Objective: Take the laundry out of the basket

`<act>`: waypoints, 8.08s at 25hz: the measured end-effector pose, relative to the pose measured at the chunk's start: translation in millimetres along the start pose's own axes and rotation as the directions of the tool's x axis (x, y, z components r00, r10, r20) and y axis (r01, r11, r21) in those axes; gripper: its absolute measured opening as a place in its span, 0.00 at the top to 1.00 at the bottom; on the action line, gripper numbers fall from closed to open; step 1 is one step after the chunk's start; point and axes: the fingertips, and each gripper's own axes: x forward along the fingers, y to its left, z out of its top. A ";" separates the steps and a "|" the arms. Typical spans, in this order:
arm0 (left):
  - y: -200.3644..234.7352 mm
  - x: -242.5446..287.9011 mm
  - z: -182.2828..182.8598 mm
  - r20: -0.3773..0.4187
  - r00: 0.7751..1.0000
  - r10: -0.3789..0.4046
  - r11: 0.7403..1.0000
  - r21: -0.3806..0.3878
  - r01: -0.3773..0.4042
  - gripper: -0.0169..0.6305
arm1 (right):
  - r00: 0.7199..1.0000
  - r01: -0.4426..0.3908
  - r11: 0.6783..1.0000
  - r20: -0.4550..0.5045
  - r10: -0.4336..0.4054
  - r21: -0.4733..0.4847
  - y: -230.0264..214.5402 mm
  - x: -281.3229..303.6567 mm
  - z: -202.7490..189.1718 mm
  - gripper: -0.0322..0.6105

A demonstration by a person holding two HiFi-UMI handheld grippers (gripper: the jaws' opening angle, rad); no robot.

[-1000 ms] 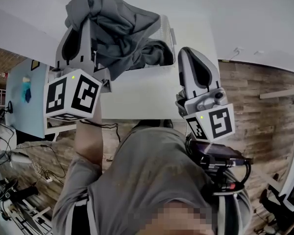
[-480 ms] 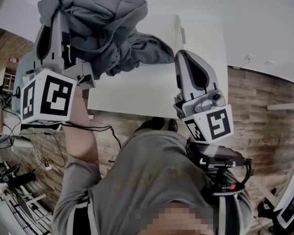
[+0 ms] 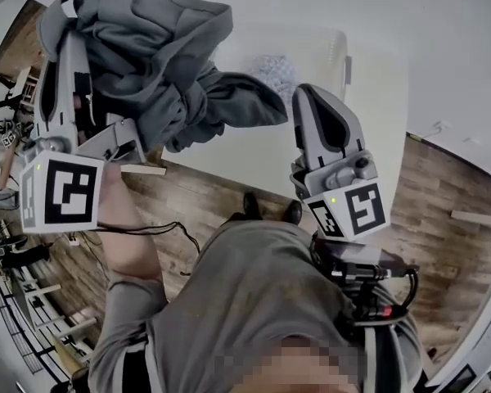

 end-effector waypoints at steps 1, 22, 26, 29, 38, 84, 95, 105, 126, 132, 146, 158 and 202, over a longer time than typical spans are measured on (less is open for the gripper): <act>6.3 -4.4 2.5 -0.005 1.000 0.015 1.000 0.004 -0.015 0.89 | 1.000 -0.012 1.000 -0.005 0.012 0.010 4.2 4.1 -1.6 0.94; 50.6 -29.8 -19.1 -0.071 0.996 0.061 0.998 -0.017 -0.063 0.89 | 0.994 -0.091 0.996 -0.059 0.092 0.023 33.6 45.2 -28.8 0.94; 63.4 -34.7 -45.7 -0.117 0.993 0.022 0.998 -0.059 -0.029 0.89 | 0.996 -0.068 0.998 -0.067 0.067 -0.012 44.2 49.5 -30.4 0.94; 78.1 -40.1 -70.1 -0.155 0.988 -0.008 0.996 -0.093 -0.007 0.89 | 0.996 -0.043 0.998 -0.076 0.039 -0.044 53.2 54.5 -34.3 0.94; 73.1 -39.6 -143.7 -0.256 0.960 -0.115 0.984 -0.158 0.076 0.89 | 0.992 0.010 0.994 -0.122 -0.024 -0.113 57.7 55.4 -44.8 0.94; 27.1 -46.7 -372.4 -0.486 0.822 -0.297 0.955 -0.156 0.253 0.77 | 0.949 0.167 0.948 -0.218 -0.229 -0.271 63.3 43.7 -68.0 0.94; 29.7 -64.3 -363.6 -0.518 0.818 -0.249 0.968 -0.132 0.211 0.70 | 0.960 0.140 0.962 -0.208 -0.190 -0.233 60.1 41.5 -67.2 0.94; 48.5 -77.0 -348.6 -0.515 0.840 -0.172 0.985 -0.094 0.144 0.67 | 0.969 0.081 0.978 -0.214 -0.123 -0.194 68.2 50.2 -73.2 0.94; 25.3 -54.8 -283.5 -0.334 0.920 -0.204 0.978 -0.117 0.174 0.96 | 0.974 0.125 0.969 -0.162 -0.161 -0.212 52.2 33.5 -55.7 0.94; 7.0 -50.0 -261.5 -0.285 0.929 -0.236 0.970 -0.125 0.208 0.96 | 0.970 0.168 0.962 -0.138 -0.200 -0.215 40.4 16.5 -45.0 0.94; -57.7 -34.0 -238.0 -0.245 0.918 -0.313 0.946 -0.162 0.280 0.96 | 0.943 0.298 0.932 -0.088 -0.321 -0.206 -8.6 -38.6 -19.3 0.94; -116.9 -12.5 -218.8 -0.196 0.933 -0.301 0.949 -0.163 0.271 0.96 | 0.951 0.282 0.936 -0.066 -0.302 -0.212 -65.7 -59.6 14.0 0.94; 55.1 156.4 -319.2 -0.249 0.954 -0.164 0.928 -0.368 0.063 0.96 | 0.491 -0.458 0.889 -0.827 0.273 0.021 -65.2 137.5 -315.3 0.84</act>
